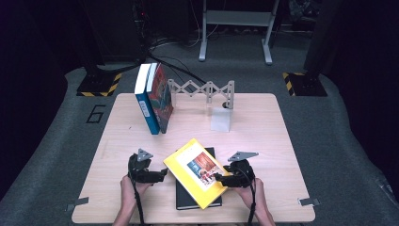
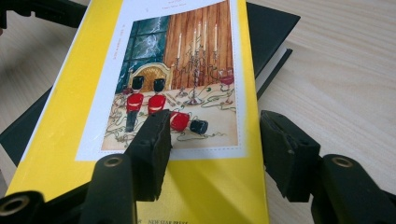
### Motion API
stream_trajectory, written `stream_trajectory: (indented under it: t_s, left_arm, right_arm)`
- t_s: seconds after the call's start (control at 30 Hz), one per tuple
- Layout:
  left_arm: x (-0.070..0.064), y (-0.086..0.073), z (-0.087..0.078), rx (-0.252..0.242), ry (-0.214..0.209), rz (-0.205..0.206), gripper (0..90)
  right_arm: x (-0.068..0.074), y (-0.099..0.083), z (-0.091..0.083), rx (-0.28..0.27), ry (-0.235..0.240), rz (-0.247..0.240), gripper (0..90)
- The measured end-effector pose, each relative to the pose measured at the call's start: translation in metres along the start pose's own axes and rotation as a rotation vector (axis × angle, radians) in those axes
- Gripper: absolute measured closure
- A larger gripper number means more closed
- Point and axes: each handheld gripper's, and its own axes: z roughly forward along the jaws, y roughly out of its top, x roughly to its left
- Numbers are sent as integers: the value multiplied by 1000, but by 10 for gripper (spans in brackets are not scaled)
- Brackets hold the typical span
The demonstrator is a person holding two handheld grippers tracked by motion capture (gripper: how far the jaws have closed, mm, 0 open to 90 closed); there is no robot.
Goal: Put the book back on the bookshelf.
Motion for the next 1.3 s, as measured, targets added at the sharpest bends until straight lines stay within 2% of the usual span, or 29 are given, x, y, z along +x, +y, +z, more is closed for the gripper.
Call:
stream_trajectory:
  t_s: [0.17,0.2,0.57,0.6,0.7,0.83,0.9,0.97,1.03,1.3]
  left_arm:
    - [1,-2,2,3,-3,-11,110]
    - [2,-2,5,-2,6,-24,110]
    - [4,3,11,-10,4,-40,110]
    - [6,3,11,0,-6,-43,109]
    - [7,1,11,-10,-12,-70,104]
    - [8,-1,1,-41,-37,-102,102]
    - [7,-1,-4,-41,-60,-105,101]
    - [3,0,-6,-57,-63,-104,102]
    - [1,2,-7,-50,-85,-98,103]
    - [-4,7,0,-33,-96,-86,144]
  right_arm:
    - [-1,1,1,-9,4,-21,452]
    - [-1,0,1,-10,6,-10,454]
    - [5,-4,-1,-15,-1,5,454]
    - [7,-5,-1,-12,-2,11,453]
    - [7,-5,-1,-18,-5,8,455]
    - [7,-6,-2,-28,-2,11,466]
    - [7,-6,-2,-26,-5,12,466]
    - [8,-6,-2,-23,-12,-1,467]
    - [10,-6,-2,-21,-11,3,467]
    - [17,-10,-3,-23,-9,16,472]
